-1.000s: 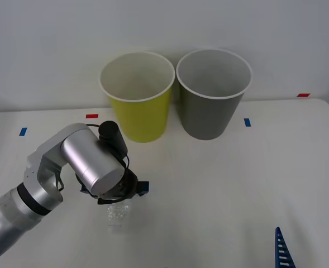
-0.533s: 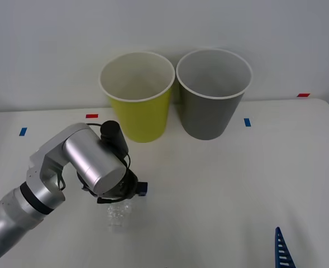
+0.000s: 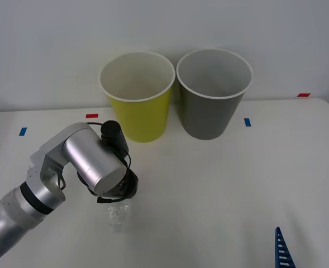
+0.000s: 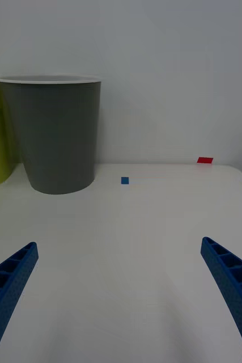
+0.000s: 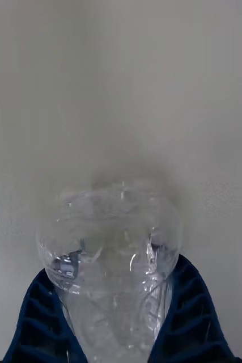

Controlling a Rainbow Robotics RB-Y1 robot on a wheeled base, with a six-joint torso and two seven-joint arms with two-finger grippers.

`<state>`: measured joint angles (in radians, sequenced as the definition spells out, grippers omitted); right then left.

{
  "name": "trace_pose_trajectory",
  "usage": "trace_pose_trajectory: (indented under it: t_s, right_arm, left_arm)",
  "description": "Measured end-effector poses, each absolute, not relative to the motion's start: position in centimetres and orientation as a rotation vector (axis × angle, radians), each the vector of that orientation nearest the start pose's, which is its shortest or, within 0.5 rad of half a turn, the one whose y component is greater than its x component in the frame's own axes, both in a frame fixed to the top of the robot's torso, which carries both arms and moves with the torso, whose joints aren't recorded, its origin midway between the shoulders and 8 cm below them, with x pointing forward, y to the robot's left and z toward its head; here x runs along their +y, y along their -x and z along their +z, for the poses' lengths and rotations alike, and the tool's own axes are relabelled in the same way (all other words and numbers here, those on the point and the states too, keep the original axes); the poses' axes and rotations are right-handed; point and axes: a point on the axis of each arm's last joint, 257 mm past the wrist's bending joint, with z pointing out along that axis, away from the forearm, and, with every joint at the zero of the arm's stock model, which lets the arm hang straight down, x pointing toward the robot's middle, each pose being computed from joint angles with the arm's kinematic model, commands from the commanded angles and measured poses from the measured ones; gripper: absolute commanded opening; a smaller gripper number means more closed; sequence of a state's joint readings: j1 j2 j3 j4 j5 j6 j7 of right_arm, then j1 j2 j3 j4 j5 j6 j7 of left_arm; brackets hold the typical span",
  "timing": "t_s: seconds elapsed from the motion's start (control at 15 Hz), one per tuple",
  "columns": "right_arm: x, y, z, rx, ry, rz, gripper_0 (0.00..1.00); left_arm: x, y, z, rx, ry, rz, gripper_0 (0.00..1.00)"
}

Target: Put cans in the gray bin and PET bottles in the light green bin.

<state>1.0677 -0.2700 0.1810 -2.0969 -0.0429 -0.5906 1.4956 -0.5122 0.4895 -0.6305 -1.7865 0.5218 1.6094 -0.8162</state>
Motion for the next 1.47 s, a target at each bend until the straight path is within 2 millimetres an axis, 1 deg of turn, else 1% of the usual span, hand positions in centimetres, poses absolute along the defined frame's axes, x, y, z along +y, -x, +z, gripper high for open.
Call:
trace_pose_trajectory:
  t_s: [0.27, 0.53, 0.8, 1.0, 1.2, 1.33, 1.47]
  right_arm:
    - [-26.8, -23.5, -22.1, 1.516, 0.033, -0.030, 1.00]
    - [-26.8, -23.5, -22.1, 1.516, 0.033, -0.030, 1.00]
    - [-26.8, -23.5, -22.1, 1.516, 0.033, -0.030, 1.00]
    - [-26.8, -23.5, -22.1, 1.516, 0.033, -0.030, 1.00]
    - [-26.8, -23.5, -22.1, 1.516, 0.033, -0.030, 1.00]
    - [-26.8, -23.5, -22.1, 1.516, 0.033, -0.030, 1.00]
    - [-26.8, -23.5, -22.1, 1.516, 0.033, -0.030, 1.00]
  left_arm:
    - [12.8, -41.4, -31.6, 2.804, -0.143, -0.045, 0.00]
    - [12.3, -41.3, -29.5, 2.711, -0.197, -0.077, 0.00]
    - [11.6, -41.8, -26.1, 2.527, -0.250, -0.113, 0.00]
    - [11.9, -41.7, -23.9, 2.441, -0.275, -0.101, 0.00]
    - [12.1, -41.2, -21.6, 2.383, -0.242, -0.155, 0.00]
    - [12.9, -41.3, -20.2, 2.351, -0.234, -0.180, 0.00]
    - [14.2, -41.6, -18.3, 2.314, -0.232, -0.210, 0.00]
